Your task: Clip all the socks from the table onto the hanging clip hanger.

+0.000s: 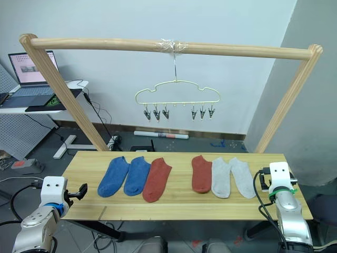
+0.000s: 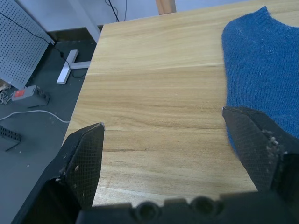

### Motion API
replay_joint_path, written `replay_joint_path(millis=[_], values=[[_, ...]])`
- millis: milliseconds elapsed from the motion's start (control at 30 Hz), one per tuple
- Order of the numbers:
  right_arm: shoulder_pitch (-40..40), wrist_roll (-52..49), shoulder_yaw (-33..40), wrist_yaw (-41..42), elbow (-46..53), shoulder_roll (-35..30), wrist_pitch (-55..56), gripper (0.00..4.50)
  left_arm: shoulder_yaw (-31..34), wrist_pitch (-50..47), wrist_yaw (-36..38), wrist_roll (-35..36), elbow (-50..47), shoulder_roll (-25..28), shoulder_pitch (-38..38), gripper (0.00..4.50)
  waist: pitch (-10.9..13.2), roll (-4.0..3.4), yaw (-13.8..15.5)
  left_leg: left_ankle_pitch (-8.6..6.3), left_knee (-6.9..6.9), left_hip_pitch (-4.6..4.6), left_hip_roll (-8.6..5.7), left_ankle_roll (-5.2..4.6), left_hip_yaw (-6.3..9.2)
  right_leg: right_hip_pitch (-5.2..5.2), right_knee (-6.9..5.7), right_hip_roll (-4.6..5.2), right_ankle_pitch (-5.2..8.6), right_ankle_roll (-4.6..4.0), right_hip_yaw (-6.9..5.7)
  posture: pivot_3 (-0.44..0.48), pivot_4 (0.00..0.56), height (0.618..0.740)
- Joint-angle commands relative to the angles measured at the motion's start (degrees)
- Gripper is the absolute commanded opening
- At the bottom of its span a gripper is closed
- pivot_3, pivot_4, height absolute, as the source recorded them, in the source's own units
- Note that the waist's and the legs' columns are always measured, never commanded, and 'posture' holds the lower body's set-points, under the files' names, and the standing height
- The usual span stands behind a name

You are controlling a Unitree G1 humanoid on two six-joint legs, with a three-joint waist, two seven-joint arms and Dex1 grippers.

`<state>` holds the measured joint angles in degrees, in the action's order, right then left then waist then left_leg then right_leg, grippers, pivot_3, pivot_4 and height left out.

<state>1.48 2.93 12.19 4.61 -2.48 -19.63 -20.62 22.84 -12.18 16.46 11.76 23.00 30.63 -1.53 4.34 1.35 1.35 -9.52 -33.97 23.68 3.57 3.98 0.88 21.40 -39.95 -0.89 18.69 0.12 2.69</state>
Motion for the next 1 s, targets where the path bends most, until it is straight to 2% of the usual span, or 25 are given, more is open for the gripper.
replay_joint_path(millis=[33,300,500,633,833,867,1000], values=[[-0.8,-0.1,1.0,-0.8,1.2,-0.3,-0.1,4.5,2.0,1.0,0.3,0.8,-2.3,1.3,0.4,4.47,0.0,0.0,0.0,0.0,0.0,0.0,0.0,0.0,0.0,0.0,0.0,0.0,0.0,0.0,0.0,0.149,0.07,0.74],[-1.4,-0.5,0.5,0.1,2.3,-0.5,-0.5,4.5,2.8,3.9,3.4,2.6,-7.7,1.3,-0.7,4.47,0.4,0.08,0.0,0.0,0.0,0.02,0.02,0.0,0.02,0.01,0.0,0.07,0.02,-0.04,0.03,0.145,0.084,0.74],[-3.4,-3.3,-2.8,8.0,5.4,-1.7,-0.8,4.5,2.9,0.5,7.3,9.1,-21.3,-0.1,-1.7,4.47,1.5,0.1,-0.1,0.0,0.0,0.06,0.05,0.0,0.01,0.01,0.01,0.1,0.15,-0.28,0.08,0.139,0.108,0.74],[-6.1,-4.9,-5.3,13.9,6.8,-3.6,-0.2,4.5,2.2,-2.7,7.7,11.9,-30.2,-0.5,-1.5,4.47,2.4,0.13,0.0,0.0,0.0,0.09,0.03,0.0,0.01,0.01,0.02,0.07,0.01,-0.02,0.06,0.134,0.126,0.74],[-11.4,-9.9,-7.8,23.3,8.5,-4.9,2.6,4.5,-1.3,-7.4,6.1,12.1,-35.7,-1.0,4.2,4.47,3.7,0.13,0.0,0.0,0.0,0.12,0.03,0.0,0.12,0.01,0.02,-0.04,0.01,0.0,-0.01,0.126,0.143,0.74],[-12.2,-11.0,-8.1,25.0,9.1,-4.9,3.1,4.5,-1.8,-8.0,5.8,12.1,-36.1,-1.1,5.3,4.47,3.9,0.17,0.0,0.0,0.0,0.12,0.0,0.0,0.12,0.0,0.02,-0.06,0.0,0.02,-0.01,0.112,0.159,0.74],[-19.1,-17.4,-9.7,33.4,11.3,-4.8,3.5,4.5,-5.7,-8.9,4.5,11.9,-34.9,-4.0,12.7,4.47,5.3,0.22,-0.1,0.01,-0.05,0.16,-0.01,-0.01,0.11,0.0,0.03,-0.08,-0.08,0.14,-0.03,0.097,0.177,0.74]])
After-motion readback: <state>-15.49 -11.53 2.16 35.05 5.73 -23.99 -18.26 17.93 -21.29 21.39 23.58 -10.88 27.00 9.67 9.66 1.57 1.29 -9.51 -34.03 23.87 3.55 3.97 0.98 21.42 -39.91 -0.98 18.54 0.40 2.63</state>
